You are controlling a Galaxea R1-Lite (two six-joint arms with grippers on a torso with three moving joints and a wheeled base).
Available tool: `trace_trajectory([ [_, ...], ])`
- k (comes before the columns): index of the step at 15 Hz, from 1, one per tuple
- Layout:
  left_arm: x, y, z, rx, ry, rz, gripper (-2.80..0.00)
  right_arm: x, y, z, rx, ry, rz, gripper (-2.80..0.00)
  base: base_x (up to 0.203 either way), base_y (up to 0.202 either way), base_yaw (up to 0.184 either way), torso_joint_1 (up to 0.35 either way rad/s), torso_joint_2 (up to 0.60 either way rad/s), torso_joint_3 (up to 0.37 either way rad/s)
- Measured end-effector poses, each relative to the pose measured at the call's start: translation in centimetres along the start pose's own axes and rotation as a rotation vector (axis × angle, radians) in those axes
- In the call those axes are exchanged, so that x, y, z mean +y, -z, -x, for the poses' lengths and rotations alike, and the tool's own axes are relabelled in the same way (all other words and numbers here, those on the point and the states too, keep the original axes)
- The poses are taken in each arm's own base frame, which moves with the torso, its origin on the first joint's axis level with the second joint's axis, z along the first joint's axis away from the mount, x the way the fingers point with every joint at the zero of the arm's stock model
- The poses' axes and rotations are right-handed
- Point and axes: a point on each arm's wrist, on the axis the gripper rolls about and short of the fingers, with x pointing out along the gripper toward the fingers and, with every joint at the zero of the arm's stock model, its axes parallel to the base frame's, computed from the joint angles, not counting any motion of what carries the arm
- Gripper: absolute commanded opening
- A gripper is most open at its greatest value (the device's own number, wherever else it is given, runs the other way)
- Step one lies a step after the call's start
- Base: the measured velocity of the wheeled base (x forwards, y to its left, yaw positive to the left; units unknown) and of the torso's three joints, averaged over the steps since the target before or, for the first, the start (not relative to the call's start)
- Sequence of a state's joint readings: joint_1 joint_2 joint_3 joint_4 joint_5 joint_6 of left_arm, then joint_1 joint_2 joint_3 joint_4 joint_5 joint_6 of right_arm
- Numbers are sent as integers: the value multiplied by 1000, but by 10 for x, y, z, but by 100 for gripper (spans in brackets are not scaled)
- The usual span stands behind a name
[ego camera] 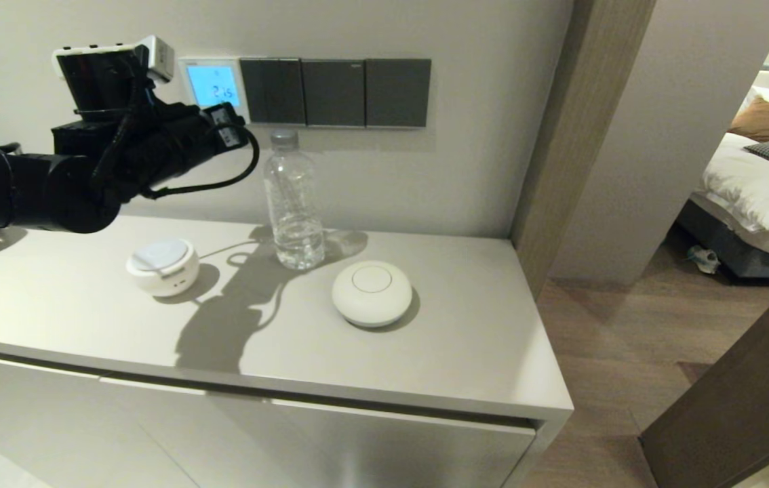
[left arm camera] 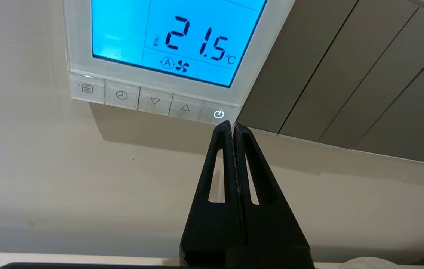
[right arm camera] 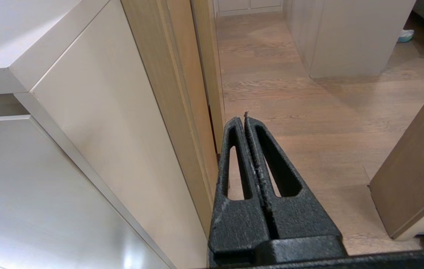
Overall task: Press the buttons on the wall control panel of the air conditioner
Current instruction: Turn off the central air conditioner
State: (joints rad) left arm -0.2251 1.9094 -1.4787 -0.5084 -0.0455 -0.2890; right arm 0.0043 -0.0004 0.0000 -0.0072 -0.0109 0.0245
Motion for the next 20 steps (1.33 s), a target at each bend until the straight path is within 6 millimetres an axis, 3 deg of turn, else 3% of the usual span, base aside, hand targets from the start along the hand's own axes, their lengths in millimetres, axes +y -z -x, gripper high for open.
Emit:
trace_trajectory([
  [15,14,7,-17,6,-33,1,-280,0,0,0,0,0,0,-280,0,0,0,0,0,0],
  [20,13,6,-14,6,-35,6,-280,0,0,0,0,0,0,-280,0,0,0,0,0,0],
])
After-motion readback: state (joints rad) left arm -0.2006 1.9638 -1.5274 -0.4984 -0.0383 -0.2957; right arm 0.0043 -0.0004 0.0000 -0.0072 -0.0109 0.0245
